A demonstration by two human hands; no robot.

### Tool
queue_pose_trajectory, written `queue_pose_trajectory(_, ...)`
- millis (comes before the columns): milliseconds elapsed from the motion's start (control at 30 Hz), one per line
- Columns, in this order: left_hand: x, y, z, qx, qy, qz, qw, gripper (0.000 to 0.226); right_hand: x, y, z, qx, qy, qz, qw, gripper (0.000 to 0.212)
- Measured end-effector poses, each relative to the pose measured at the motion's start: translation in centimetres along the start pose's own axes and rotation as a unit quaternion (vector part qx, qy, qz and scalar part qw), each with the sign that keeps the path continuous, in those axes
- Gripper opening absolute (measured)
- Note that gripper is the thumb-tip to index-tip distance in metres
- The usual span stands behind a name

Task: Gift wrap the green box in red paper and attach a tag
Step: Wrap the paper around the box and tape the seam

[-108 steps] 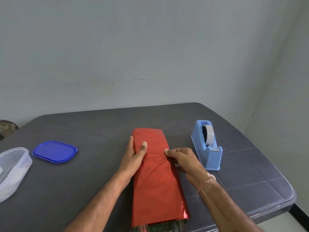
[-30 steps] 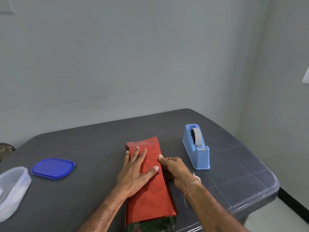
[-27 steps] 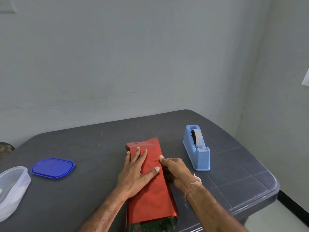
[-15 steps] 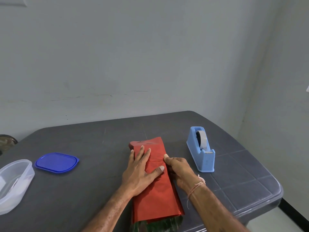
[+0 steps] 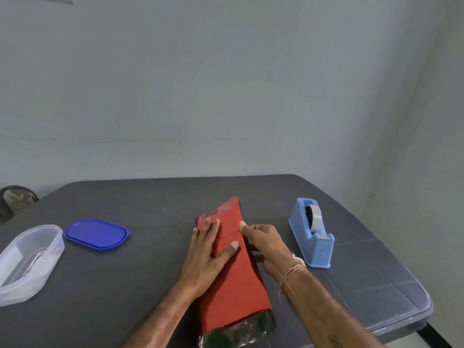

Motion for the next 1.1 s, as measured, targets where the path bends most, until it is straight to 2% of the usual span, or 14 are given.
queue_pose_trajectory(100, -1.5, 0.6, 0.6, -0.004, -0.002, 0.088, 0.996, 0.100, -1.4, -1.7, -0.4, 0.013, 0.047, 0.114, 0.992, 0.037)
queue_pose_trajectory(233, -2.1, 0.8, 1.1, -0.054, 0.015, 0.180, 0.982, 0.104, -3.0, -3.6, -0.7, 0.063, 0.076, 0.281, 0.955, 0.045)
queue_pose_trajectory(333, -2.2, 1.2, 0.8, -0.105, 0.021, 0.235, 0.966, 0.114, -3.3, -3.6, -0.6, 0.086, 0.080, 0.342, 0.932, 0.045)
queue_pose_trajectory(467, -2.2, 2.0, 0.1, -0.136, -0.003, 0.293, 0.946, 0.099, -3.2, -3.6, -0.5, 0.098, 0.086, 0.388, 0.912, 0.045)
queue_pose_trajectory(567, -1.6, 2.8, 0.4, -0.148, -0.028, 0.305, 0.941, 0.099, -2.9, -4.4, -0.3, 0.095, 0.103, 0.411, 0.901, 0.042)
queue_pose_trajectory(667, -1.9, 3.5, 1.0, -0.116, -0.023, 0.321, 0.940, 0.099, -2.6, -5.3, -0.1, 0.078, 0.118, 0.428, 0.893, 0.037)
queue_pose_trajectory(833, -1.4, 3.9, 1.8, -0.047, -0.014, 0.310, 0.949, 0.068, -2.6, -5.3, -0.1, 0.063, 0.126, 0.424, 0.895, 0.034)
queue_pose_trajectory(967, -1.2, 4.2, 1.9, -0.056, 0.000, 0.311, 0.949, 0.066, -2.7, -4.7, 0.4, 0.047, 0.126, 0.405, 0.904, 0.025)
queue_pose_trajectory(1100, -0.8, 4.3, 2.0, -0.067, 0.014, 0.315, 0.947, 0.070, -2.0, -3.5, 0.6, 0.026, 0.136, 0.311, 0.940, 0.018)
Point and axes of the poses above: each hand's wrist, its own z-axis away from the middle knuckle, its own y-axis out of the back of the hand, x = y × z, the point moved 1 cm from there along -z, towards the middle knuckle, and after that the axes turned 6 degrees about -x, right-handed, at the moved point
